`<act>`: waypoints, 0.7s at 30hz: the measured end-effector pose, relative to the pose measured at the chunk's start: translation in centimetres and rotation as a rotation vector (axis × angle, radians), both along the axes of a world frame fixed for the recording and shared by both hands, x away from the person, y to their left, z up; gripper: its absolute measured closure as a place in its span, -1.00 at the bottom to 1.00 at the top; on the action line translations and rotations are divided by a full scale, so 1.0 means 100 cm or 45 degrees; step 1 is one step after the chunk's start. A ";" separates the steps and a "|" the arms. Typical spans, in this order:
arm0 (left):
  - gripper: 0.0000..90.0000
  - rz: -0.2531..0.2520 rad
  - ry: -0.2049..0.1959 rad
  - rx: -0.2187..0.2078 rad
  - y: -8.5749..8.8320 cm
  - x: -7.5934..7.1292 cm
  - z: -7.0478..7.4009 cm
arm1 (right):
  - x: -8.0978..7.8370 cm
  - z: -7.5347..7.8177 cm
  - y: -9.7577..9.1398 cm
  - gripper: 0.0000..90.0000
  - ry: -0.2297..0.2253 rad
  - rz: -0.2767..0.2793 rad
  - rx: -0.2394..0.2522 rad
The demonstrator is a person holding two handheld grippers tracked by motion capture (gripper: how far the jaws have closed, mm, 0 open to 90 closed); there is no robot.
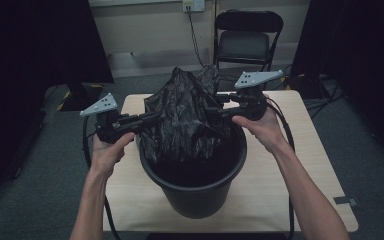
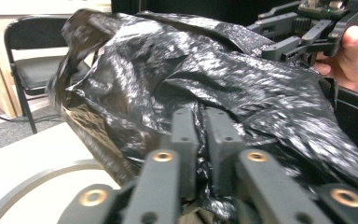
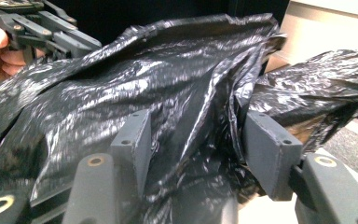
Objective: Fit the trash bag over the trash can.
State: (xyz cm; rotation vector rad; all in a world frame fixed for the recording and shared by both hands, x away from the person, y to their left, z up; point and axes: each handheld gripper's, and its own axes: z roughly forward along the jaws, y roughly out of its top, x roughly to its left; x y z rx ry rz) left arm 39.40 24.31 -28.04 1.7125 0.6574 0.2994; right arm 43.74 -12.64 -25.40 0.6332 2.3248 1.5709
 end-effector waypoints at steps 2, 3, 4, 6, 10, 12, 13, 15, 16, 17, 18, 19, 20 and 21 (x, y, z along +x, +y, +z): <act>0.95 0.006 0.003 -0.016 0.005 -0.001 -0.001 | 0.000 -0.001 -0.002 0.13 0.000 -0.014 -0.003; 0.98 0.015 0.004 -0.014 0.007 -0.001 -0.002 | 0.000 -0.001 -0.003 0.30 -0.002 -0.009 -0.002; 1.00 0.021 0.006 -0.021 0.010 -0.002 -0.003 | 0.000 -0.002 -0.005 0.58 -0.005 -0.015 0.006; 1.00 0.033 0.007 -0.006 0.013 -0.003 -0.003 | 0.000 -0.002 -0.006 0.70 -0.011 -0.017 0.002; 1.00 0.036 0.011 -0.002 0.019 -0.004 -0.006 | 0.004 -0.004 -0.013 0.84 -0.004 -0.061 0.011; 1.00 0.032 0.011 -0.003 0.020 -0.005 -0.007 | 0.008 -0.009 -0.021 0.83 0.013 -0.081 0.012; 1.00 0.031 0.011 -0.002 0.021 -0.006 -0.008 | 0.008 -0.009 -0.021 0.83 0.013 -0.081 0.012; 1.00 0.032 0.016 -0.008 0.023 -0.007 -0.011 | 0.009 -0.012 -0.025 0.84 0.024 -0.087 0.032; 1.00 0.034 0.016 -0.010 0.024 -0.008 -0.011 | 0.009 -0.013 -0.028 0.85 0.019 -0.104 0.022; 1.00 0.032 0.014 -0.008 0.025 -0.009 -0.012 | 0.009 -0.014 -0.029 0.85 0.021 -0.113 0.020; 1.00 0.028 0.009 -0.003 0.025 -0.010 -0.012 | 0.009 -0.016 -0.031 0.85 0.023 -0.121 0.015; 1.00 0.027 0.010 -0.008 0.026 -0.011 -0.013 | 0.010 -0.017 -0.032 0.84 0.019 -0.142 -0.007; 1.00 0.023 0.009 -0.006 0.026 -0.012 -0.013 | 0.010 -0.020 -0.034 0.84 0.020 -0.160 -0.021; 1.00 0.023 0.004 0.000 0.027 -0.014 -0.014 | 0.010 -0.023 -0.035 0.84 0.034 -0.147 -0.014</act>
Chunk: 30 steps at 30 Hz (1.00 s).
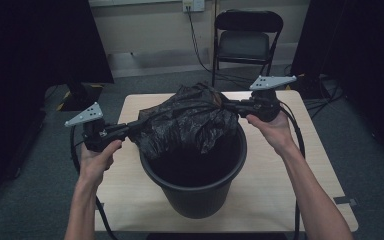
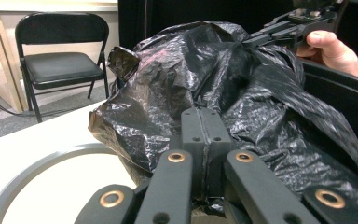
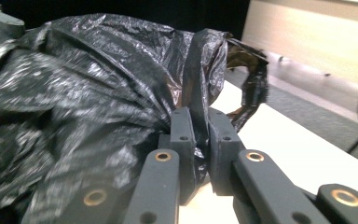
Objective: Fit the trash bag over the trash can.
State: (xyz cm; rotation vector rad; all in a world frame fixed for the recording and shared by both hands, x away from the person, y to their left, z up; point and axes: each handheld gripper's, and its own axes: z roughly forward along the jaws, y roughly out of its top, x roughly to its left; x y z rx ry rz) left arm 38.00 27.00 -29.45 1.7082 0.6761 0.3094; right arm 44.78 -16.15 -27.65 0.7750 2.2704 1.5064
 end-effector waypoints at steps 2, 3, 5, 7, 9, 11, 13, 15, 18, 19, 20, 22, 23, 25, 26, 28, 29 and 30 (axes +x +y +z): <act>1.00 -0.011 -0.001 -0.011 0.000 -0.004 -0.002 | -0.001 -0.011 -0.003 0.85 0.018 0.026 0.011; 1.00 -0.012 -0.008 -0.011 0.001 -0.005 -0.003 | -0.001 -0.011 -0.003 0.85 0.018 0.026 0.011; 1.00 -0.019 -0.011 -0.016 0.000 -0.008 -0.004 | -0.001 -0.018 -0.004 0.85 0.037 0.027 0.016; 1.00 -0.019 -0.015 -0.016 0.000 -0.008 -0.003 | -0.001 -0.022 -0.004 0.82 0.046 0.034 0.006; 0.89 0.003 -0.030 -0.045 0.000 -0.007 0.000 | -0.001 -0.021 -0.006 0.70 0.031 0.017 0.007; 0.56 0.001 -0.046 -0.090 0.002 -0.004 0.007 | 0.002 -0.011 -0.008 0.66 0.011 -0.004 0.032; 0.36 0.007 -0.062 -0.116 0.002 0.001 0.013 | 0.003 -0.005 -0.009 0.73 -0.001 -0.007 0.043; 0.31 0.015 -0.073 -0.123 -0.002 0.007 0.020 | 0.004 -0.001 -0.008 0.77 -0.010 -0.002 0.052; 0.13 0.003 -0.044 -0.089 -0.015 0.021 0.023 | 0.005 0.007 -0.001 0.86 -0.025 0.020 0.085; 0.09 -0.017 -0.030 -0.068 -0.020 0.026 0.022 | 0.006 0.009 0.002 0.87 -0.030 0.028 0.095; 0.09 -0.015 -0.020 -0.062 -0.023 0.029 0.021 | 0.007 0.011 0.006 0.85 -0.033 0.038 0.105; 0.48 -0.023 -0.015 -0.034 -0.027 0.033 0.018 | 0.008 0.013 0.013 0.72 -0.035 0.055 0.102; 0.68 -0.032 -0.012 -0.025 -0.028 0.032 0.016 | 0.008 0.013 0.017 0.62 -0.037 0.050 0.089; 0.96 -0.041 -0.020 -0.017 -0.026 0.028 0.013 | 0.006 0.014 0.022 0.44 -0.052 0.047 0.069; 1.00 -0.038 -0.021 -0.022 -0.025 0.026 0.012 | 0.003 0.015 0.022 0.32 -0.057 0.049 0.067; 1.00 -0.029 -0.033 -0.040 -0.019 0.016 0.011 | -0.001 0.016 0.021 0.22 -0.066 0.039 0.069; 1.00 -0.024 -0.041 -0.043 -0.016 0.012 0.010 | -0.004 0.017 0.019 0.18 -0.071 0.034 0.070; 1.00 -0.024 -0.043 -0.060 -0.013 0.007 0.010 | -0.006 0.018 0.018 0.16 -0.071 0.033 0.079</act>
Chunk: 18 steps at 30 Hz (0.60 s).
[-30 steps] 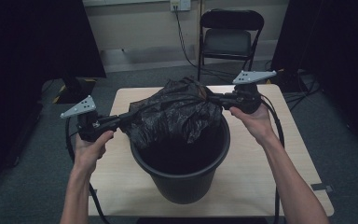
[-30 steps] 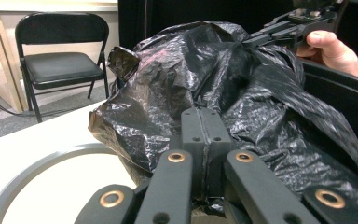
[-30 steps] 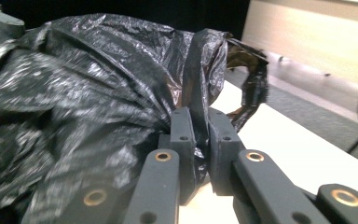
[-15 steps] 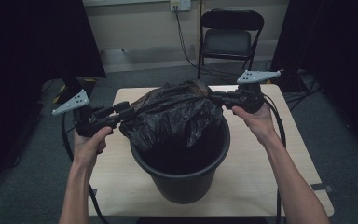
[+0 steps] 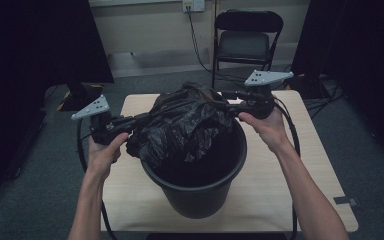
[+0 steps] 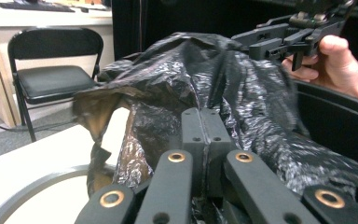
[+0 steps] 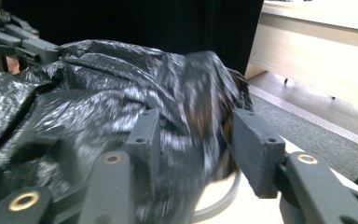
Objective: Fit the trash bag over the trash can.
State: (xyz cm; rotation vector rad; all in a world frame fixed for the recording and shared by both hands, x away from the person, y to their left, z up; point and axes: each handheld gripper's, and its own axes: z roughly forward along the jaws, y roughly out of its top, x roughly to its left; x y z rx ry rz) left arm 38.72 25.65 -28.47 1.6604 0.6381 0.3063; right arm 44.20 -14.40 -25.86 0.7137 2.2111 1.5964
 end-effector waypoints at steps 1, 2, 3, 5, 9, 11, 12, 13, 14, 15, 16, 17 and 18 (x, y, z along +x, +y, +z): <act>1.00 -0.005 -0.010 -0.013 0.003 -0.007 -0.001 | -0.003 0.000 -0.002 0.14 -0.005 0.006 0.009; 1.00 -0.015 -0.014 -0.027 0.005 -0.011 -0.001 | -0.006 0.001 -0.004 0.16 -0.006 0.012 0.014; 1.00 -0.016 -0.016 -0.031 0.006 -0.016 -0.001 | -0.008 0.000 -0.004 0.19 -0.007 0.013 0.011; 1.00 -0.033 -0.016 -0.042 0.006 -0.024 -0.002 | -0.009 -0.003 -0.005 0.19 0.008 0.031 -0.001; 0.99 -0.048 -0.035 -0.018 0.002 -0.029 0.000 | -0.004 -0.007 -0.002 0.17 0.036 0.037 -0.016; 0.69 -0.045 -0.049 -0.030 0.002 -0.025 0.005 | 0.002 -0.007 -0.001 0.10 0.056 0.031 0.008; 0.69 -0.040 -0.052 -0.032 0.002 -0.022 0.009 | 0.004 -0.007 0.000 0.09 0.062 0.033 0.011; 0.44 -0.030 -0.058 -0.038 0.002 -0.014 0.015 | 0.009 -0.007 0.002 0.21 0.081 0.048 0.012; 0.32 -0.030 -0.058 -0.038 0.002 -0.014 0.015 | 0.009 -0.007 0.002 0.21 0.081 0.048 0.012; 0.32 -0.027 -0.059 -0.037 0.001 -0.009 0.017 | 0.011 -0.008 0.003 0.39 0.087 0.062 0.006; 0.22 -0.017 -0.051 -0.038 0.000 -0.004 0.019 | 0.012 -0.008 0.004 0.52 0.092 0.078 0.004; 0.13 -0.013 -0.042 -0.042 -0.001 0.001 0.020 | 0.013 -0.008 0.004 0.70 0.092 0.083 0.005; 0.06 -0.016 -0.027 -0.048 -0.003 0.006 0.020 | 0.013 -0.008 0.005 0.80 0.093 0.092 0.018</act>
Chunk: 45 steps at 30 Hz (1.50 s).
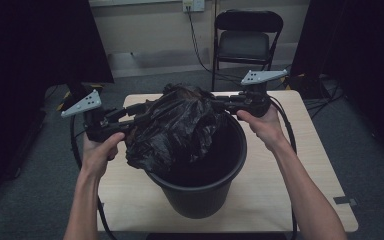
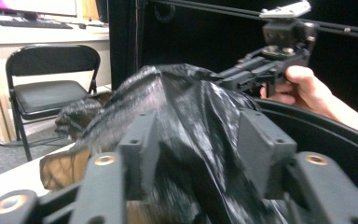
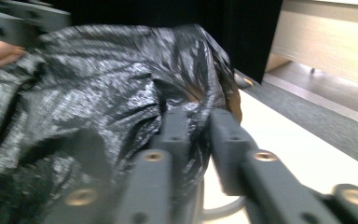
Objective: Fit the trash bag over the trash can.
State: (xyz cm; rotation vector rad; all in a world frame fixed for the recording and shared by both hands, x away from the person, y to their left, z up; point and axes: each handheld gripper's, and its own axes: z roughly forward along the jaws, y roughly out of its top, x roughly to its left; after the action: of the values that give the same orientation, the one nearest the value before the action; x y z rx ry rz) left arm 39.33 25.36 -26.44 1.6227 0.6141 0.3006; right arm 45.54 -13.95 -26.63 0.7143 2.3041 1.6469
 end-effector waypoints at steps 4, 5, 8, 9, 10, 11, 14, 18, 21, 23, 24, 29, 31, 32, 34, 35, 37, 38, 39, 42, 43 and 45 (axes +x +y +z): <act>0.40 0.018 0.024 0.071 -0.008 0.013 -0.005 | -0.004 0.001 0.001 0.98 -0.019 0.037 0.009; 0.67 0.022 0.016 0.074 -0.009 0.013 -0.007 | -0.005 0.001 0.001 0.99 -0.022 0.043 0.004; 1.00 -0.010 0.028 0.080 -0.009 0.010 -0.013 | -0.007 0.000 -0.004 0.99 -0.026 0.022 -0.003; 1.00 -0.009 0.032 0.085 -0.009 0.008 -0.014 | -0.007 0.000 -0.006 1.00 -0.026 0.010 -0.004; 1.00 -0.009 0.037 0.088 -0.009 0.006 -0.015 | -0.006 -0.001 -0.008 1.00 -0.028 0.001 -0.006; 1.00 -0.015 0.033 0.085 -0.008 0.003 -0.016 | -0.005 -0.001 -0.009 1.00 -0.025 -0.005 -0.002; 1.00 -0.037 0.019 0.062 -0.005 -0.010 -0.018 | 0.001 -0.002 -0.006 1.00 -0.024 -0.007 -0.002; 1.00 -0.045 -0.003 0.024 -0.003 -0.023 -0.024 | 0.009 -0.003 0.001 1.00 -0.011 -0.013 0.017; 1.00 -0.067 0.009 0.051 -0.010 -0.028 -0.027 | 0.014 -0.004 0.009 0.99 -0.019 -0.026 0.006; 1.00 -0.049 -0.005 0.071 -0.012 -0.029 -0.025 | 0.017 -0.006 0.014 0.91 -0.022 -0.024 0.005; 0.93 -0.040 0.003 0.045 -0.012 -0.028 -0.024 | 0.018 -0.006 0.016 0.87 -0.025 -0.029 -0.008; 0.54 -0.053 -0.027 -0.009 -0.004 -0.021 -0.008 | 0.018 -0.005 0.011 0.48 -0.033 -0.063 0.005; 0.40 -0.025 -0.032 -0.020 0.002 -0.018 0.000 | 0.014 -0.003 0.006 0.42 -0.044 -0.072 0.022; 0.39 -0.024 -0.035 -0.023 0.004 -0.017 0.003 | 0.011 -0.001 0.003 0.38 -0.051 -0.075 0.032; 0.36 -0.006 -0.045 -0.035 0.009 -0.012 0.007 | 0.007 0.000 -0.001 0.39 -0.055 -0.072 0.043; 0.36 0.003 -0.045 -0.043 0.012 -0.009 0.009 | 0.003 0.001 -0.004 0.39 -0.058 -0.075 0.039; 0.33 0.010 -0.028 -0.039 0.014 -0.001 0.008 | 0.001 0.000 -0.005 0.39 -0.058 -0.074 0.038; 0.27 0.008 -0.010 -0.030 0.013 0.003 0.006 | -0.001 0.000 -0.006 0.38 -0.058 -0.069 0.040; 0.23 -0.003 0.006 -0.019 0.011 0.009 0.001 | -0.003 0.000 -0.007 0.38 -0.059 -0.066 0.041; 0.07 -0.021 0.054 -0.003 0.005 0.017 -0.010 | -0.007 -0.001 -0.008 0.34 -0.055 -0.063 0.056; 0.05 -0.033 0.063 -0.002 0.003 0.018 -0.014 | -0.008 -0.001 -0.008 0.32 -0.055 -0.060 0.057; 0.14 -0.048 0.074 0.016 -0.001 0.017 -0.021 | -0.010 -0.001 -0.008 0.28 -0.055 -0.064 0.053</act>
State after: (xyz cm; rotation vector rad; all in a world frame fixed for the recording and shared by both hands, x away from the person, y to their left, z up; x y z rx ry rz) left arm 41.07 25.28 -28.53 1.6577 0.6257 0.2304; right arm 44.59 -14.76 -26.70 0.7323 2.2099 1.6758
